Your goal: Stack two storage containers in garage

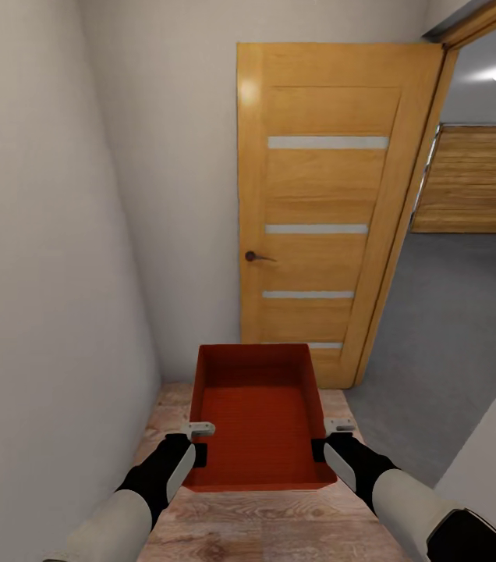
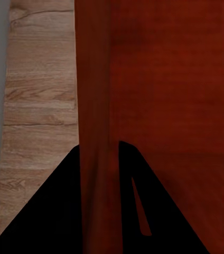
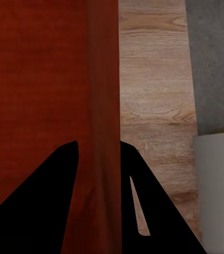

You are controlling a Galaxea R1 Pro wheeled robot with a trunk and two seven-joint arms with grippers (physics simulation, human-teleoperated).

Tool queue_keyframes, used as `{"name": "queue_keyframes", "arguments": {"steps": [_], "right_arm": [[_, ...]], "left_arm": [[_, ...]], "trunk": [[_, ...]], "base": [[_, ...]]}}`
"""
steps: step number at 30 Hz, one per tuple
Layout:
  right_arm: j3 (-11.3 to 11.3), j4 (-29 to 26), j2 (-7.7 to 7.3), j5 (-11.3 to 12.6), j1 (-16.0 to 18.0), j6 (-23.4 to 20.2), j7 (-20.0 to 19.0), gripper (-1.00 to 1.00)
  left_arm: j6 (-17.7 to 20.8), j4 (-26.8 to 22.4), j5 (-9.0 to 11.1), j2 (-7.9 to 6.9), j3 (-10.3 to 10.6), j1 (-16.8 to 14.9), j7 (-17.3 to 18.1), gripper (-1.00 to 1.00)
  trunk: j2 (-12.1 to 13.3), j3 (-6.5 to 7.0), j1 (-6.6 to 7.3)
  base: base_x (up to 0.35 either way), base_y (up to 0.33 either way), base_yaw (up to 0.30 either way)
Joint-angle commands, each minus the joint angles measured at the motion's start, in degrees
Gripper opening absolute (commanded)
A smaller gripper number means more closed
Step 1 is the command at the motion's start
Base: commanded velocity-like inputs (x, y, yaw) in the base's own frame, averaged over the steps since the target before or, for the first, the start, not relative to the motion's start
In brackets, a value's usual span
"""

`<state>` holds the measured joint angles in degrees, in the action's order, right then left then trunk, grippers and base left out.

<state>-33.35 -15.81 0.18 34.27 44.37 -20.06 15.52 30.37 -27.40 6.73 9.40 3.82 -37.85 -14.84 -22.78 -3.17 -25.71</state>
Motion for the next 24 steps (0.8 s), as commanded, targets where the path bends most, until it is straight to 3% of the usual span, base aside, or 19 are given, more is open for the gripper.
{"name": "queue_keyframes", "arguments": {"steps": [1, 9, 24], "right_arm": [[-1.5, -0.4, -0.04, 1.0, 0.1, 0.0, -0.1, -1.0], [-1.5, -0.4, -0.09, 0.9, 0.1, 0.0, -0.1, -1.0], [-1.5, -0.4, -0.05, 1.0, 0.1, 0.0, -0.1, -1.0]], "left_arm": [[0.5, 2.5, 0.2, -0.25, 0.9, 0.0, -0.8, -1.0], [0.4, 2.2, 0.1, -0.2, 0.9, 0.0, -1.3, -1.0], [0.3, 2.2, 0.1, -0.17, 0.9, 0.0, -1.5, -1.0]], "trunk": [[-0.1, -0.12, -0.07], [-0.1, -0.12, -0.07], [-0.1, -0.12, -0.07]], "base": [[0.322, 0.0, -0.001], [0.265, 0.0, 0.0], [0.011, 0.0, 0.0]]}}
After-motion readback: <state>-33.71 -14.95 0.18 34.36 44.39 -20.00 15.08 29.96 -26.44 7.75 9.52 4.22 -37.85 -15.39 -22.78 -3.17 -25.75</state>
